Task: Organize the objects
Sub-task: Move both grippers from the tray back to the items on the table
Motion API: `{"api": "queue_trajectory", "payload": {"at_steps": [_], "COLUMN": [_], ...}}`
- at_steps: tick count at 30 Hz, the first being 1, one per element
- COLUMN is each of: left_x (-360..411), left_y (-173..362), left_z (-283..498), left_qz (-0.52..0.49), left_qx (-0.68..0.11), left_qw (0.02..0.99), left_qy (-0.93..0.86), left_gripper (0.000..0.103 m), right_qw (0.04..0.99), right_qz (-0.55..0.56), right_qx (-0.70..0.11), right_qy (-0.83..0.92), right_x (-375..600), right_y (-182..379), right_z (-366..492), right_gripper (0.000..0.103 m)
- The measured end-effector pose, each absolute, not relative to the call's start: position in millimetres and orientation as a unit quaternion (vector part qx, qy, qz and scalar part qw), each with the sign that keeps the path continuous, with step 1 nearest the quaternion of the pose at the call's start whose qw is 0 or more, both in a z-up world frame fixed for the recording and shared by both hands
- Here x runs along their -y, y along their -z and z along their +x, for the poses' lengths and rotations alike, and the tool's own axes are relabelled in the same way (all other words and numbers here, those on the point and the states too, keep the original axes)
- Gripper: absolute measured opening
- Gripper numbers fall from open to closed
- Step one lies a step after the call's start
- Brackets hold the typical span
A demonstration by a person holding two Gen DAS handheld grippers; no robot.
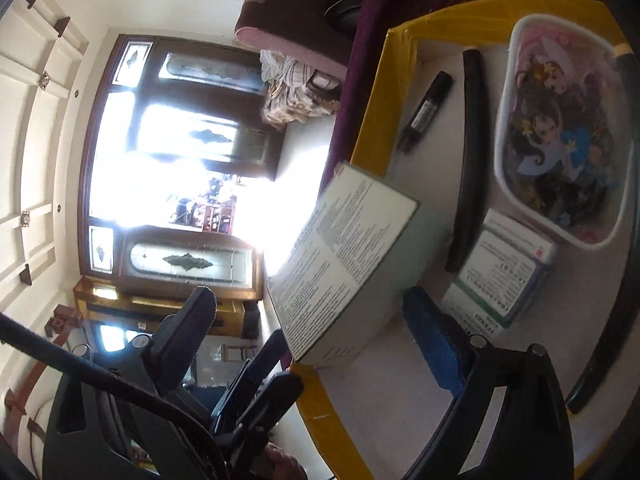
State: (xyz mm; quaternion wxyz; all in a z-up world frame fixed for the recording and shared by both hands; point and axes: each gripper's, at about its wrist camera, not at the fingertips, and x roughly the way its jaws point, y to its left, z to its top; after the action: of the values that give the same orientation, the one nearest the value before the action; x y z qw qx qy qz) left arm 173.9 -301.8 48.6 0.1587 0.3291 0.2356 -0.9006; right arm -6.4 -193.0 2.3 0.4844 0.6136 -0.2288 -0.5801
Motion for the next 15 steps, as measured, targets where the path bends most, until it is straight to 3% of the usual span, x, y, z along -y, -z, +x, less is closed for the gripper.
{"api": "queue_trajectory", "payload": {"at_steps": [5,8,15], "left_x": [304.1,304.6,302.8], "left_y": [-58.6,-61.1,-48.2], "left_z": [175.1,173.3,152.0], "left_qz": [0.312,0.318,0.364], "left_qx": [-0.240,-0.237,-0.225], "left_qw": [0.156,0.160,0.176], "left_qy": [0.906,0.904,0.886], "left_gripper": [0.071,0.071,0.071], "right_qw": [0.402,0.427,0.415], "right_qz": [0.602,0.601,0.529], "right_qx": [0.145,0.184,0.174], "right_qy": [0.674,0.650,0.719], "right_x": [177.7,162.8,102.1], "right_y": [-8.5,-13.6,-58.1], "right_z": [-12.0,-14.3,-4.7], "right_gripper": [0.096,0.096,0.096]}}
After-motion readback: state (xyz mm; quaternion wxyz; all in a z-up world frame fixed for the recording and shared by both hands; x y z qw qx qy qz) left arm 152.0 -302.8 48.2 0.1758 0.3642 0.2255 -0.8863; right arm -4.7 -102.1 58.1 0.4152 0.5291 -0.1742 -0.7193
